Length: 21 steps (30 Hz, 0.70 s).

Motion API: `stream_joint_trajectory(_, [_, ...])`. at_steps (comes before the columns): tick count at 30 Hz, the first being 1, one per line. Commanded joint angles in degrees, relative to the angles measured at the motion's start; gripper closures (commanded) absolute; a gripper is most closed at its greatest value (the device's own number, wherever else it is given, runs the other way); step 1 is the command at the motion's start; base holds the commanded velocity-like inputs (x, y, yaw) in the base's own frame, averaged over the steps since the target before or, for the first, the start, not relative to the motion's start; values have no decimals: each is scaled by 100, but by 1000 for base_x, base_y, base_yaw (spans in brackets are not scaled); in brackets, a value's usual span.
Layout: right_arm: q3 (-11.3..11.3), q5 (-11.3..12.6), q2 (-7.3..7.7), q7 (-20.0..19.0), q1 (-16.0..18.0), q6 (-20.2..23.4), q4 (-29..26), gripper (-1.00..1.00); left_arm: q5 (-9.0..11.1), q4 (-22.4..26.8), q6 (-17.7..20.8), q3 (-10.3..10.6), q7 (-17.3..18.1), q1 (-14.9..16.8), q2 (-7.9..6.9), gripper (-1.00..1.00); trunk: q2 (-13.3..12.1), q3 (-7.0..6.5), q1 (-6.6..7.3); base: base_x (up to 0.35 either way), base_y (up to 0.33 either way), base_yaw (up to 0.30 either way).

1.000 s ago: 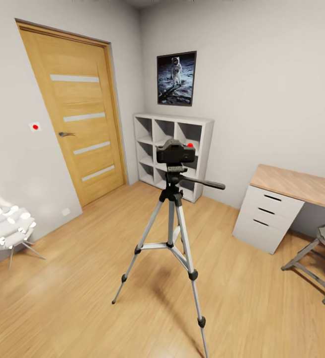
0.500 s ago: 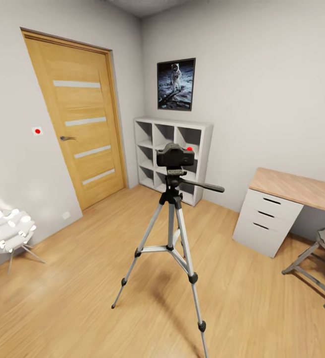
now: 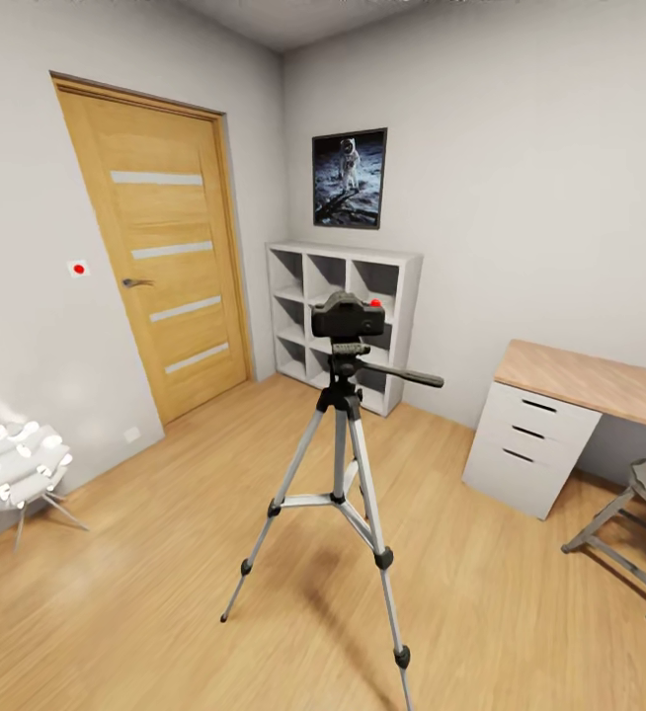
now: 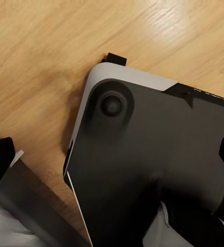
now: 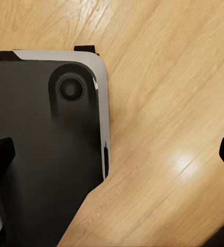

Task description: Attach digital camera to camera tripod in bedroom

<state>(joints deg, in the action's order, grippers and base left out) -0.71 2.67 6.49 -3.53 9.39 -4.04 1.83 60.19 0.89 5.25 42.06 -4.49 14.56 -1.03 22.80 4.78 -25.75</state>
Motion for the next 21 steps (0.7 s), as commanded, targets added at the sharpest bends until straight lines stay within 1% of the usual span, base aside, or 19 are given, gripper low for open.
stream_joint_trajectory(1, [-6, 31, 2, -25, 8, -37, 20, -100, 46, 11, 23, 50, -26, 3, -2, -100, 11, 2, -3, 0, 0, 0])
stream_joint_trajectory(6, [-4, 38, -1, -25, 9, -36, 20, -100, 57, 10, -45, 56, -26, 3, 1, -100, 11, -44, -3, 0, 0, 0])
stream_joint_trajectory(10, [-7, 40, -6, -25, 10, -35, 20, -100, 106, -40, -278, 57, -20, -10, 36, -100, 11, -81, -3, 0, 0, 0])
stream_joint_trajectory(13, [-3, 40, -7, -25, 10, -35, 20, -100, 102, -59, -409, 57, -18, -109, 51, -100, 11, -109, -3, 0, 0, 0])
stream_joint_trajectory(21, [-7, 41, -8, -25, 10, -35, 20, -100, 76, -70, -489, 57, -17, -203, 45, -100, 11, -183, -3, 0, 0, 0])
